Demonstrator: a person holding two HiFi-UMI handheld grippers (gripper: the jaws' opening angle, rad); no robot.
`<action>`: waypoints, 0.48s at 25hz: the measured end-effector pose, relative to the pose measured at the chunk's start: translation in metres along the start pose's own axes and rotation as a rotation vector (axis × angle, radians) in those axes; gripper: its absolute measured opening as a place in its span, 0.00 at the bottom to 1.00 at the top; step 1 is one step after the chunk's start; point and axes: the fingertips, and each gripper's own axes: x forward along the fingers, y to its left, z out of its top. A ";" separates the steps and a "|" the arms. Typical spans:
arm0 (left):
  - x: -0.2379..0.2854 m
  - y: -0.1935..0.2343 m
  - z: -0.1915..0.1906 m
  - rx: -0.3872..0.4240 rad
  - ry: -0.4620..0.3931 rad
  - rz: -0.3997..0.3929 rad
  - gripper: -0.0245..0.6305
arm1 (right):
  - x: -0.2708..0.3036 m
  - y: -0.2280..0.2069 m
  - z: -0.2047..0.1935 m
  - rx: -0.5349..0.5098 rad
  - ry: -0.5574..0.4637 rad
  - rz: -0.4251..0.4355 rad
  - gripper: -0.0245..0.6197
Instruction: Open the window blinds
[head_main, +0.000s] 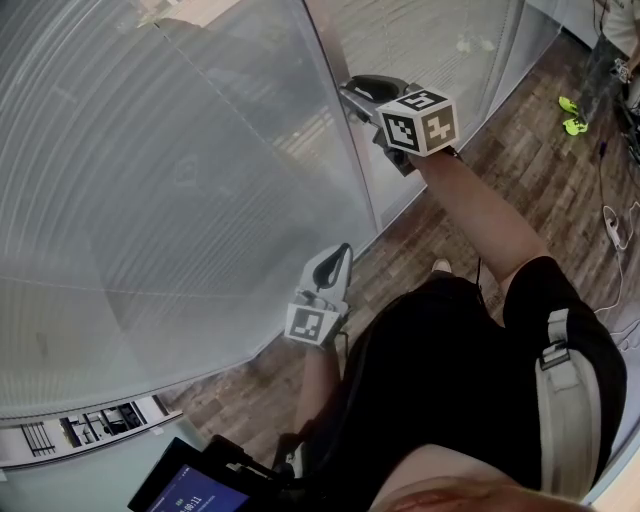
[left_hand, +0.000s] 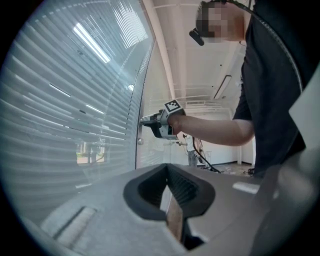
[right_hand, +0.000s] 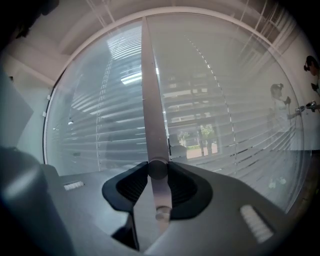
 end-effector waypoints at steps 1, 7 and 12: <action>-0.001 0.001 0.000 -0.001 0.000 0.001 0.04 | 0.000 0.000 0.000 -0.002 -0.001 -0.002 0.23; -0.002 0.001 -0.001 0.000 0.001 0.000 0.04 | 0.001 -0.001 0.001 -0.009 -0.012 -0.004 0.23; -0.002 0.001 -0.001 0.001 0.000 -0.001 0.04 | 0.001 -0.001 0.000 -0.023 -0.012 -0.003 0.24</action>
